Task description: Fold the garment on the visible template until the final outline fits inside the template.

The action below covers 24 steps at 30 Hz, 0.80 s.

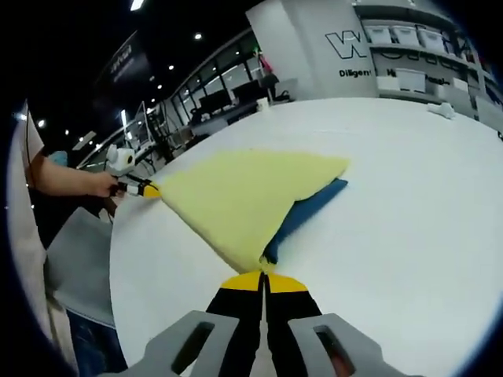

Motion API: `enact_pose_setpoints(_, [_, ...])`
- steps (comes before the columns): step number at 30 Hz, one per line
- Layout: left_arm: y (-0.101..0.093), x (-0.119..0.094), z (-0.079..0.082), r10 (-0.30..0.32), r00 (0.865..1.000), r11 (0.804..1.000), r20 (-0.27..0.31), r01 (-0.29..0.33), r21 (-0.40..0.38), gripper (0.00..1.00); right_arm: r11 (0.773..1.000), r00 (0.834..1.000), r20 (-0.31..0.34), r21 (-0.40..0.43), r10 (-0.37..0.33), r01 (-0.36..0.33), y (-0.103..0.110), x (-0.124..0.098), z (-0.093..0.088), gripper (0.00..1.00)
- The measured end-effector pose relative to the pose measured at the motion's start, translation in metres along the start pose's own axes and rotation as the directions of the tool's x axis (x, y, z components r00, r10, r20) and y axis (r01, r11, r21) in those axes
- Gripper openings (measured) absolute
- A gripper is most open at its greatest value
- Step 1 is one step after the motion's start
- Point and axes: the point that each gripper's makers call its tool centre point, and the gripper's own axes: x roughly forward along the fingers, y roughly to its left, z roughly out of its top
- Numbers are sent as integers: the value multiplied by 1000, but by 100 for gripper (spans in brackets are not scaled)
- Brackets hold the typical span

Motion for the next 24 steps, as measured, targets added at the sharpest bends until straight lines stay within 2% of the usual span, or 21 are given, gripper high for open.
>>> enact_pose_setpoints(2, [-7,0,0,-24,1000,1000,-2,24,-14,0,1000,1000,-16,-9,6,-6,3,0,-1,0])
enact_pose_setpoints(4, [-8,1,-4,-18,1000,1000,-13,18,-5,0,1000,1000,-6,2,16,-16,5,1,1,0])
enact_pose_setpoints(6, [-7,1,-10,-15,999,1000,-35,14,-26,0,999,999,-33,34,8,-7,5,1,0,0])
enact_pose_setpoints(7, [-6,0,-9,-10,999,999,-31,8,-41,5,999,999,-31,38,13,-11,5,0,2,0])
enact_pose_setpoints(10, [-9,-3,2,-28,999,995,28,30,-94,16,996,999,-15,80,46,-45,10,2,8,21])
enact_pose_setpoints(12, [-11,-4,10,-28,998,993,54,34,-116,18,994,998,-7,97,59,-58,13,4,13,26])
enact_pose_setpoints(14, [-11,-1,15,-19,998,990,66,28,-139,22,995,999,6,88,44,-45,11,9,18,24])
enact_pose_setpoints(16, [-10,3,16,-17,998,987,61,26,-159,21,995,999,-1,92,41,-41,9,16,19,22])
enact_pose_setpoints(18, [-8,6,15,-15,998,985,56,24,-171,18,994,999,-25,104,32,-29,7,23,15,20])
enact_pose_setpoints(19, [-3,8,13,-16,998,983,53,26,-184,14,995,999,-37,89,36,-32,8,25,12,16])
enact_pose_setpoints(21, [-4,9,10,-10,999,985,39,16,-169,1,999,994,-107,30,27,-24,6,25,-2,0])
enact_pose_setpoints(22, [0,10,7,12,999,989,32,-7,-146,0,999,994,-101,15,38,-37,6,24,-3,0])
enact_pose_setpoints(24, [-2,13,0,-13,1000,988,22,16,-153,0,998,997,-71,56,42,-38,4,21,-3,0])
